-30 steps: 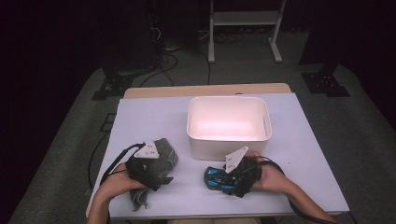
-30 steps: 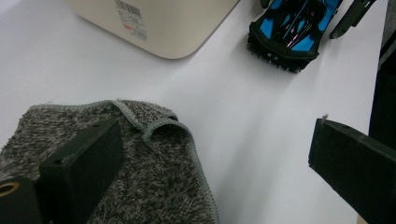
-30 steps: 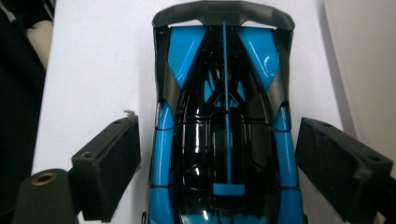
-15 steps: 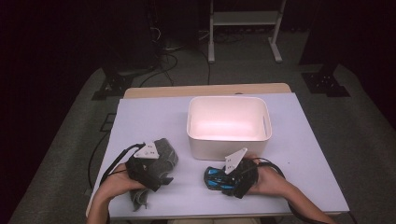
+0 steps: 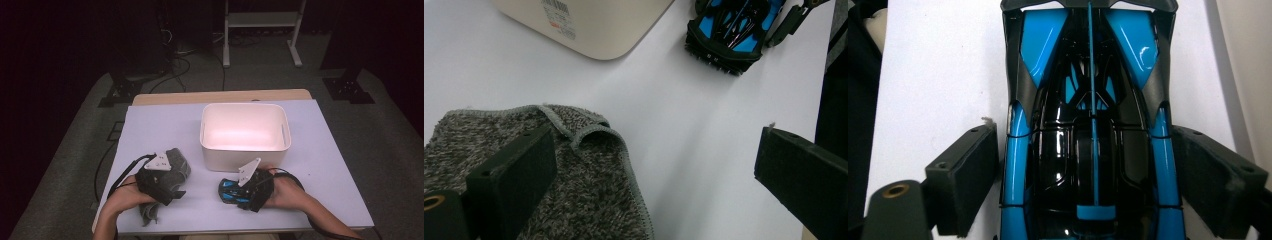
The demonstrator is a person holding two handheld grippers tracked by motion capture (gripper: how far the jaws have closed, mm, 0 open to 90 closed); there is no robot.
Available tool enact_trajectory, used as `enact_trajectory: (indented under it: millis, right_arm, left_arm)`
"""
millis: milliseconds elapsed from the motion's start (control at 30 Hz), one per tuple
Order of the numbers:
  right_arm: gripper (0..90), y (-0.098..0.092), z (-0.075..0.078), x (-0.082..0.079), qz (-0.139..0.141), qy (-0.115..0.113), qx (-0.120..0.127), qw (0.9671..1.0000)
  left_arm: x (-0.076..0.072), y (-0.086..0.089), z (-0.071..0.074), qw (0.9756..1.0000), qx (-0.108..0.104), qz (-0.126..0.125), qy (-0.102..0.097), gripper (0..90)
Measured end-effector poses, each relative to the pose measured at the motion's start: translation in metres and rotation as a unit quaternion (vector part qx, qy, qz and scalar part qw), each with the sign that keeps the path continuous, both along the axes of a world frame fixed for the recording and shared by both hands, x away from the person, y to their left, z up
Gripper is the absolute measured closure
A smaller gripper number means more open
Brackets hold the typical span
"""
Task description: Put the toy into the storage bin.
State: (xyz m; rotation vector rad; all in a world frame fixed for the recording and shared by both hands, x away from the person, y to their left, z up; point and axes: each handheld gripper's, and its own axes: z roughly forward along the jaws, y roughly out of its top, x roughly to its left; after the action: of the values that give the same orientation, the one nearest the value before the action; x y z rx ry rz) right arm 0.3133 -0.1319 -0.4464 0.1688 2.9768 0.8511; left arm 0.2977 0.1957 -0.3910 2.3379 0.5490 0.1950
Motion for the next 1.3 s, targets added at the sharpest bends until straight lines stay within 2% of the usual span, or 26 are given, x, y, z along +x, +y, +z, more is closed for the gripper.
enact_trajectory:
  millis: [200,500,800,1033,1300]
  right_arm:
    - [16.1,0.0015,0.0017,0.0013,0.007,0.003,-0.009,0.9999]
    - [24.5,0.0021,0.0053,0.0038,0.016,0.004,-0.02,0.9997]
    - [24.8,0.0069,0.0077,0.0028,0.013,0.002,-0.038,0.9992]
    - [24.9,0.0058,0.0077,0.0022,0.008,0.002,-0.035,0.9994]
    - [24.9,0.0089,0.0096,-0.0002,0.015,0.0,-0.041,0.9991]
  left_arm:
    - [0.0001,0.001,0.0004,1.0,0.0,0.0,0.0,2.9]
    - [-0.0006,0.0016,0.001,1.0,-0.002,-0.001,-0.002,2.9]
    - [-0.0003,0.0003,-0.0001,1.0,-0.001,-0.006,-0.001,2.9]
    - [-0.0001,-0.0012,-0.0016,1.0,0.0,-0.008,0.001,2.9]
    - [-0.0009,-0.0004,-0.0001,0.9999,-0.001,-0.011,-0.001,2.9]
